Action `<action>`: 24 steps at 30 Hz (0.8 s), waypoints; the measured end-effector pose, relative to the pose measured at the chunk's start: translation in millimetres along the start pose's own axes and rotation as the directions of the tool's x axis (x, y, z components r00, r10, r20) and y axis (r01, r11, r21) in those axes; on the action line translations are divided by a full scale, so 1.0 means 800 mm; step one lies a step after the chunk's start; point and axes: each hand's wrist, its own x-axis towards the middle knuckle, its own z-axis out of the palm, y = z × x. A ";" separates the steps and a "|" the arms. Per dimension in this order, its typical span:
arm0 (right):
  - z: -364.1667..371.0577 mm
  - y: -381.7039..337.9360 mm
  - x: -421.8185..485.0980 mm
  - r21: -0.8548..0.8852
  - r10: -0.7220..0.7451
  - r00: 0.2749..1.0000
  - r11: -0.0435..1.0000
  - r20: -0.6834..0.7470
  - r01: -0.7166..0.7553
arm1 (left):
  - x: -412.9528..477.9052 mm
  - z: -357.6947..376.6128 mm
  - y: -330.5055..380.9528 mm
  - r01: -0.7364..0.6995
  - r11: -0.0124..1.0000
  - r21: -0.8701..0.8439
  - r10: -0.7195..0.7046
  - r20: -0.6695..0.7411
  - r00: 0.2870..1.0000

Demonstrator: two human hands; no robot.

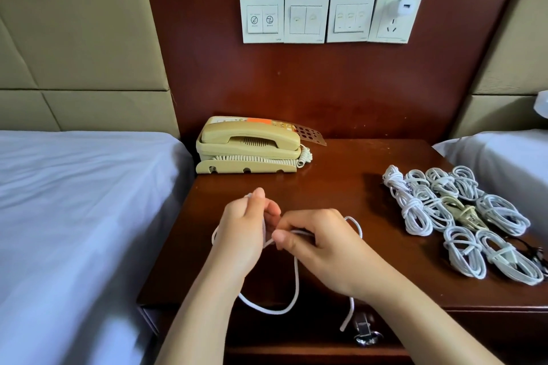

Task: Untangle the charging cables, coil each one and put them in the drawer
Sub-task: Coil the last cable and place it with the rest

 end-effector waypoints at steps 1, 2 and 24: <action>0.001 0.001 0.000 0.006 -0.011 1.000 1.000 -0.022 0.011 | -0.001 0.000 0.000 -0.009 0.999 0.047 0.009 0.000 1.000; 0.003 0.002 0.000 0.017 -0.020 0.999 1.000 -0.042 0.020 | -0.002 -0.001 0.001 -0.001 0.999 0.055 0.000 0.010 1.000; -0.002 0.056 0.015 0.288 0.082 0.986 0.957 -0.142 -0.038 | -0.030 -0.004 0.022 0.341 0.872 -0.351 0.025 0.727 0.686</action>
